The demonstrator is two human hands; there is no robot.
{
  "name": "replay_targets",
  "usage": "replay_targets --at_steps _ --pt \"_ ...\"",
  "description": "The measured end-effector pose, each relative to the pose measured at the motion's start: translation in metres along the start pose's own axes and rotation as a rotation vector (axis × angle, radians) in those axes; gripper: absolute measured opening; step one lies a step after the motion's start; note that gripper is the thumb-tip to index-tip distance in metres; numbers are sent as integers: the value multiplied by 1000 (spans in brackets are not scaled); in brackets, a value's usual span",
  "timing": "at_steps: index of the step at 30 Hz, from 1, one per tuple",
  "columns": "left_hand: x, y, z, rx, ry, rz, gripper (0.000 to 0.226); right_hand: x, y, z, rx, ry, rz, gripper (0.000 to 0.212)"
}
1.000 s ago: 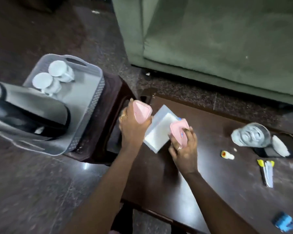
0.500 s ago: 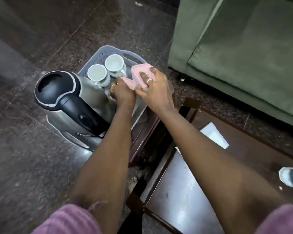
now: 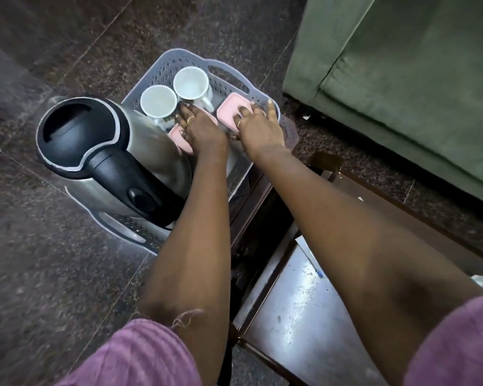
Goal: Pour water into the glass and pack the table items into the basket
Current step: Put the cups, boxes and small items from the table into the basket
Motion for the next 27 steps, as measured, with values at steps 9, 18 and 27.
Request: replay_targets --at_steps 9,18,27 --pt "-31 -8 7 -233 54 -18 60 -15 -2 4 111 29 -169 40" --pt "-150 22 2 -508 358 -144 48 -135 22 -22 297 182 -487 39" --pt "-310 154 15 -208 576 298 43 -331 111 -66 474 641 -433 35"
Point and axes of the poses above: each hand's wrist, its own x-axis towards the middle knuckle, its own y-axis out of the palm, z = x × y, the point moved 4 cm from there along x, towards the middle knuckle, and after that the axes turned 13 degrees about -y, right-handed, at the moved point
